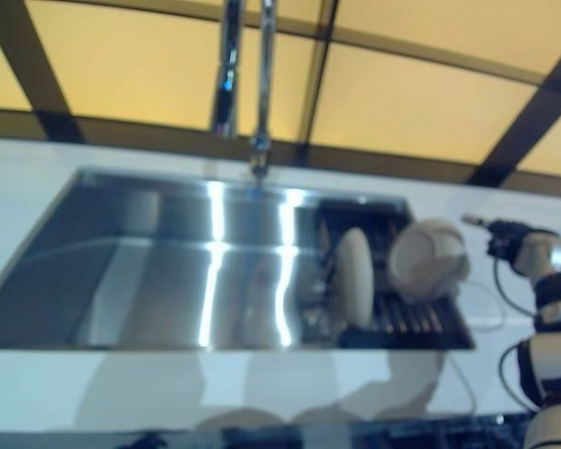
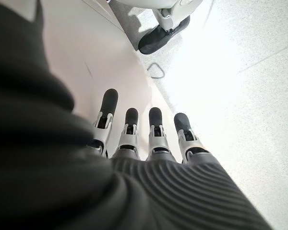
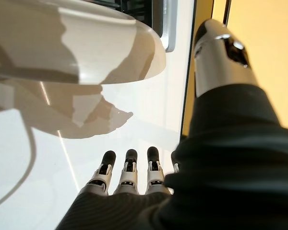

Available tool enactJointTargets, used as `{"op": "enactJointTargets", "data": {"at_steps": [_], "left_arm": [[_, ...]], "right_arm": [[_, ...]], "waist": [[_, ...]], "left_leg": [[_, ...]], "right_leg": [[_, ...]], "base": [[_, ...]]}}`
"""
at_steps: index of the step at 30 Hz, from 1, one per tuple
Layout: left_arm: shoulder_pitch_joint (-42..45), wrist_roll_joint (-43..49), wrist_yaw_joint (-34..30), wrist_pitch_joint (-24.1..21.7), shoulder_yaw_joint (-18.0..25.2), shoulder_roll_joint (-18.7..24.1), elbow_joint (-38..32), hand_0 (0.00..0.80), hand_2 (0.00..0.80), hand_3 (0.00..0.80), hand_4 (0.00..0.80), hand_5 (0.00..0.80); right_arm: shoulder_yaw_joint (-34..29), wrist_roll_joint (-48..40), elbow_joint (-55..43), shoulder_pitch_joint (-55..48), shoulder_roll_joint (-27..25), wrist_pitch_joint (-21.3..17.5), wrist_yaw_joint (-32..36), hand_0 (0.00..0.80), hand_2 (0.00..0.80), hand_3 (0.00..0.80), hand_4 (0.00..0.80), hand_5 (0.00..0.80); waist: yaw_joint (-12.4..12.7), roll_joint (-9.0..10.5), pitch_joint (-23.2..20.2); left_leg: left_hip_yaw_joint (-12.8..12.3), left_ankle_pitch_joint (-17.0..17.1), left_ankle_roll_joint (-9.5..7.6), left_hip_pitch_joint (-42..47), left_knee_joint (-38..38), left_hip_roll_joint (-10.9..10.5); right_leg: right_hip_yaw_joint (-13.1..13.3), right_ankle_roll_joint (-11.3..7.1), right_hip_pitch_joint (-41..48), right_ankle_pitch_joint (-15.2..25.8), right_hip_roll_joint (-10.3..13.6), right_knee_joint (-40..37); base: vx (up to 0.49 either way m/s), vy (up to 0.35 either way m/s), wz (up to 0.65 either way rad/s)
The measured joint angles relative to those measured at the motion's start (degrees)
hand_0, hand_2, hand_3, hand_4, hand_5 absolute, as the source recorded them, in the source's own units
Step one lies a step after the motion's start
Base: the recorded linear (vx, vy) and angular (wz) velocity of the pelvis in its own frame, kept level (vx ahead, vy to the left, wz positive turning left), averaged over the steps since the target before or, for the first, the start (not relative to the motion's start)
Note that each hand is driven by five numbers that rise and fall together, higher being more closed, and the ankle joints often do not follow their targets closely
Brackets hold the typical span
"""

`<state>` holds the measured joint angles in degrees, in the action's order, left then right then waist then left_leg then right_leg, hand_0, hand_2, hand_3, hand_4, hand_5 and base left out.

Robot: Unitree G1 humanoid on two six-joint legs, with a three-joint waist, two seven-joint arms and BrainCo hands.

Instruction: Take plates into dishwasher

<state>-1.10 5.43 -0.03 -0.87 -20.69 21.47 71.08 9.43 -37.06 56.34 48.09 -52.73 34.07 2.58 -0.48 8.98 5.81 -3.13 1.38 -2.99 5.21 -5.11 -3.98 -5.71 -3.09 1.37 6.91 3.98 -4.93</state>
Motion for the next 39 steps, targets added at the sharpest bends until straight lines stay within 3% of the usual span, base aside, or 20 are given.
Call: {"op": "enactJointTargets", "data": {"at_steps": [39], "left_arm": [[0.15, 0.00, 0.04, -0.04, 1.19, -0.02, -0.56, 0.000, 0.000, 0.000, 0.000, 0.000]], "right_arm": [[2.51, 7.79, -2.50, -0.16, 3.62, 2.88, 8.46, 0.000, 0.000, 0.000, 0.000, 0.000]], "waist": [[0.12, -0.26, 0.68]], "left_leg": [[0.08, -0.02, 0.06, 0.20, 0.04, 0.00]], "right_leg": [[-0.08, 0.32, 0.33, -0.19, 0.01, 0.00]], "base": [[0.000, 0.000, 0.00]]}}
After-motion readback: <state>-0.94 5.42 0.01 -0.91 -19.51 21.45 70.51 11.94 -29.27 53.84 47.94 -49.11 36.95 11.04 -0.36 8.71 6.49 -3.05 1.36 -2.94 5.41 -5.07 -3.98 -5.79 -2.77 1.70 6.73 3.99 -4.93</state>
